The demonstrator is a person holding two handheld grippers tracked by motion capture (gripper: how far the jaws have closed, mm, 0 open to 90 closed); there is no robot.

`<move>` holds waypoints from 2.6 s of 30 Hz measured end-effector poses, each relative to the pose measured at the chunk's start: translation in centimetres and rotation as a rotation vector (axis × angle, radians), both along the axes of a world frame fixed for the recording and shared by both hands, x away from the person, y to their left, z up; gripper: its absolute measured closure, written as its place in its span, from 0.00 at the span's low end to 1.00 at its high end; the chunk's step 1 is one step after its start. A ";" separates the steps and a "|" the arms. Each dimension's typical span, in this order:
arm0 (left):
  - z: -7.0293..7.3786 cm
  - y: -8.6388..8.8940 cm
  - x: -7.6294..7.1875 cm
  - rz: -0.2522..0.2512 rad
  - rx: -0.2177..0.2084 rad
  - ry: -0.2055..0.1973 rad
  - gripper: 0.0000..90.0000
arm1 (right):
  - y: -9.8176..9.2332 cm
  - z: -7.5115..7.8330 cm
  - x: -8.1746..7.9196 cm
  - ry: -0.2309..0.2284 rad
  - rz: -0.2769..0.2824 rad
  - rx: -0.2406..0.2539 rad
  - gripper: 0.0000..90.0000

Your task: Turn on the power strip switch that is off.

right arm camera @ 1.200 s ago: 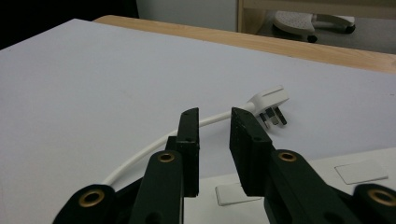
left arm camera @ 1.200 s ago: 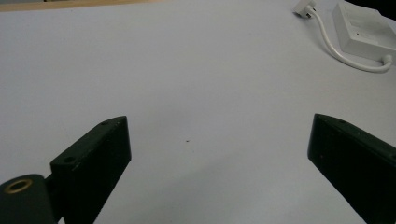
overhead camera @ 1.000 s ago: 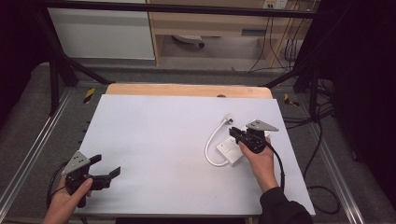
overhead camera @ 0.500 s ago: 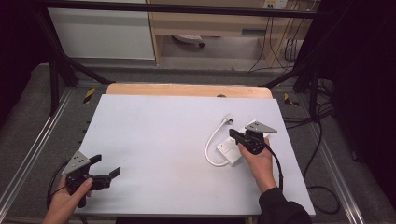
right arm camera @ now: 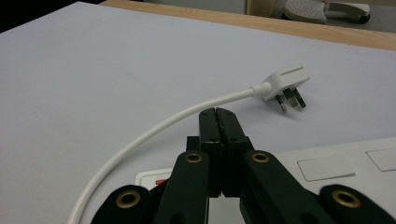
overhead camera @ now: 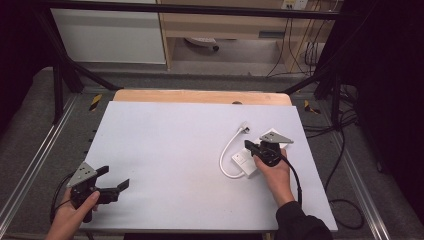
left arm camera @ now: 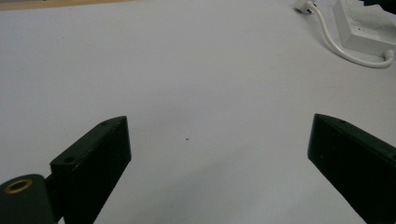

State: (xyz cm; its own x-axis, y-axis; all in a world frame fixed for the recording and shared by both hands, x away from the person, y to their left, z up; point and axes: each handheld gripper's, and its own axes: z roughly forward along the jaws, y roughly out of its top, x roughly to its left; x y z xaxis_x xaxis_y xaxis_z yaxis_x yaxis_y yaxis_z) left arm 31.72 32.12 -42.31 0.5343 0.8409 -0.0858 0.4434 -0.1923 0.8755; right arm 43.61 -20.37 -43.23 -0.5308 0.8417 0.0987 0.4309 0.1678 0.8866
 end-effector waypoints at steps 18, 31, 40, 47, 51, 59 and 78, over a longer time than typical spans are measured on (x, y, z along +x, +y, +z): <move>0.0 0.0 0.0 -0.005 0.009 0.000 0.07 | -0.4 -0.9 0.2 0.036 -0.031 -0.057 1.00; 0.0 -0.1 0.0 -0.008 0.008 0.002 0.07 | -0.3 -1.2 0.3 0.046 -0.028 -0.066 1.00; 0.0 -0.1 0.0 -0.009 0.008 0.003 0.07 | -0.4 -1.4 0.4 0.052 -0.026 -0.070 1.00; 0.0 -0.1 0.0 -0.009 0.009 0.003 0.07 | -0.3 -1.4 0.4 0.049 -0.026 -0.071 1.00; 0.0 -0.1 0.0 -0.009 0.009 0.004 0.07 | -0.3 -1.5 0.4 0.048 -0.025 -0.070 1.00; -0.1 -0.1 0.0 -0.011 0.011 0.006 0.07 | -0.3 -1.5 0.4 0.044 -0.029 -0.065 1.00; -0.1 -0.2 0.0 -0.013 0.018 0.009 0.07 | -0.2 -1.6 0.4 0.049 -0.036 -0.060 1.00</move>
